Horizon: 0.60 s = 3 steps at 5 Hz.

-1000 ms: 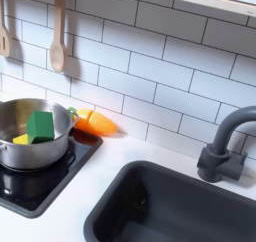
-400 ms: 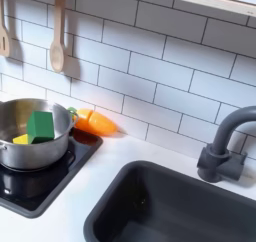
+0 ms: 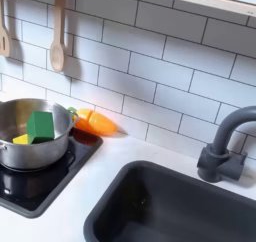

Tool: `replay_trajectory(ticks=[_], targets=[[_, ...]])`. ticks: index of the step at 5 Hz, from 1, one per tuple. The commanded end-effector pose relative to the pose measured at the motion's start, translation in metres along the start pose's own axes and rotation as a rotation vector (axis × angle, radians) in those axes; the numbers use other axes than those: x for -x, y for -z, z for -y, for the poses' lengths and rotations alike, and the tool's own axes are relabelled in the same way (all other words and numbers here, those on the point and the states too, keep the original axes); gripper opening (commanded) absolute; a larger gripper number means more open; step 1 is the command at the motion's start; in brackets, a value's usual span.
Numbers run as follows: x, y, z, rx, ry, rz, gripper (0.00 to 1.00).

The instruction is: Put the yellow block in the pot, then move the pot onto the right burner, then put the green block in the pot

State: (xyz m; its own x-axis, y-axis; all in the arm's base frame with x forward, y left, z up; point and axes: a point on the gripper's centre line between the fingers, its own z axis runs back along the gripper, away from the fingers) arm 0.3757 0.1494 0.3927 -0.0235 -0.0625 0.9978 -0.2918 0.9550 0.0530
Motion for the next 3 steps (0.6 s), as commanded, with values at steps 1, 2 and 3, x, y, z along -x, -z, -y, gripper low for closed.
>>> replay_trajectory(ticks=[1,2,3], targets=[[-0.0105,0.0128,0.0224,0.042,0.014,0.035,0.0],[-0.0134,0.0154,0.0244,0.05,0.031,0.035,0.0],[-0.0129,0.0156,0.0237,0.039,0.028,0.04,0.0]])
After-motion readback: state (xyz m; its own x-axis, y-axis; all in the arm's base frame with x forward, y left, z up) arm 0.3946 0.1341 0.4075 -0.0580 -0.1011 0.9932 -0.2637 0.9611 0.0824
